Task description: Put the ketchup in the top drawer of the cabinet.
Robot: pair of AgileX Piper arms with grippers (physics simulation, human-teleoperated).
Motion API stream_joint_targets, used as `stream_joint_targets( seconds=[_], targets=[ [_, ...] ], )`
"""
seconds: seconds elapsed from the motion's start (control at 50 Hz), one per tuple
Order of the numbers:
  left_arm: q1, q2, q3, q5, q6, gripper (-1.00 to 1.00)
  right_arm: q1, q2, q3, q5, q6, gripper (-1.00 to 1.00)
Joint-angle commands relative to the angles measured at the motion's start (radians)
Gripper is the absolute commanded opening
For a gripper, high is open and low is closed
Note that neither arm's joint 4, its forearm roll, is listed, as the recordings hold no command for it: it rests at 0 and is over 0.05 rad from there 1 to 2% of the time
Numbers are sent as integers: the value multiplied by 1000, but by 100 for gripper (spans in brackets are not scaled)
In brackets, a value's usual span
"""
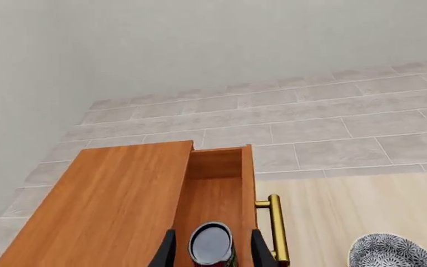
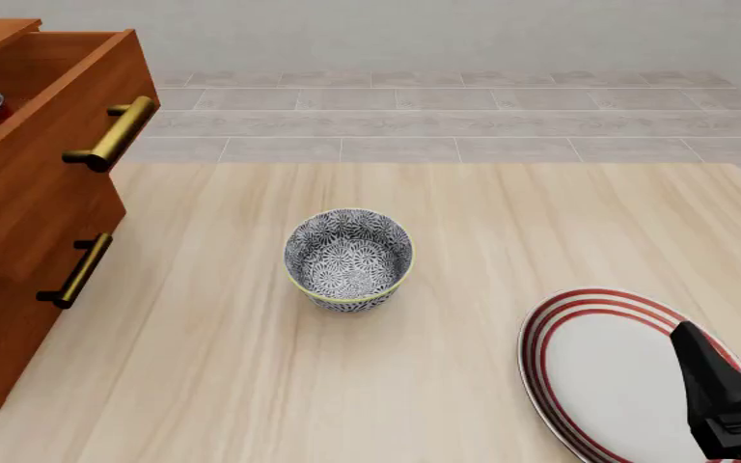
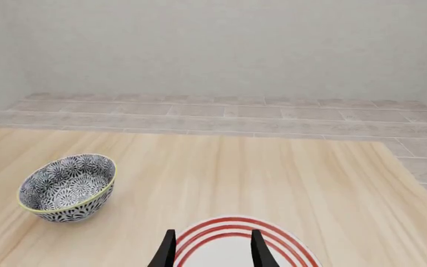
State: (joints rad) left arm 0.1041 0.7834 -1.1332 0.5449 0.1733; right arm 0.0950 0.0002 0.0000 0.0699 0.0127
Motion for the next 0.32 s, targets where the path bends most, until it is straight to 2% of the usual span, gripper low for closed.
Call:
stream_joint_targets(
  seconds=[0.02,0.26,0.32],
  targets=[
    [-29,-132,-2,54,0,100,0,0,0,-1,0,100],
    [-93,-318,83,119,6,100,9,0,0,2,-9,100],
    [-121,-372,98,143,10,100,-3,0,0,-2,10,100]
  ],
)
